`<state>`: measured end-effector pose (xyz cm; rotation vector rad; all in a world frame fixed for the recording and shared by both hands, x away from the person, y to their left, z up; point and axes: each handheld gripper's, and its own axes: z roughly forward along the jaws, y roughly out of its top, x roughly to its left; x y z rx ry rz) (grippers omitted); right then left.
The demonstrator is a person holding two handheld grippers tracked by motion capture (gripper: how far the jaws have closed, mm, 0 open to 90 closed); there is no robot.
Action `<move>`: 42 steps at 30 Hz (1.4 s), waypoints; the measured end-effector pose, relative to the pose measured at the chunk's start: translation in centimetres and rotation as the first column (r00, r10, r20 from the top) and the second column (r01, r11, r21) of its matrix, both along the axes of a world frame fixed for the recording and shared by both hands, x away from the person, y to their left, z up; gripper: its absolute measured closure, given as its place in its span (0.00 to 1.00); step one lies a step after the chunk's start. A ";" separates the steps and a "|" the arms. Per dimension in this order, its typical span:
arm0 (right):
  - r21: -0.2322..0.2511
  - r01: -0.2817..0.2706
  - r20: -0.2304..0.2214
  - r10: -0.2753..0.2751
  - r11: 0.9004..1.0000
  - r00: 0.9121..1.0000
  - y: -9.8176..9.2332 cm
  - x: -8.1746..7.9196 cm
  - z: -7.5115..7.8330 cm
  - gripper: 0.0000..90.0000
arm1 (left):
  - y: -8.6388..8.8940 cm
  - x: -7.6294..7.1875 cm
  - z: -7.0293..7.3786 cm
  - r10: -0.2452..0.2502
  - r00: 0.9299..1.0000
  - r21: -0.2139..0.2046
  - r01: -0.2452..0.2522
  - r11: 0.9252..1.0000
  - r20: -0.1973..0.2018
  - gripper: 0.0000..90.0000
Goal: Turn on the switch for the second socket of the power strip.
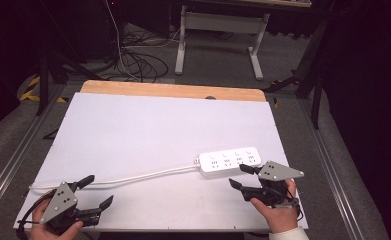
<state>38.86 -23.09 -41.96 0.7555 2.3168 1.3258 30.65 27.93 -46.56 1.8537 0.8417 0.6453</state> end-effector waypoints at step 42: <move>-0.111 0.008 -0.117 -0.021 0.994 0.993 2.7 5.8 2.3 1.00 | 0.1 0.1 -0.1 0.002 1.000 0.001 -0.002 1.000 -0.008 0.19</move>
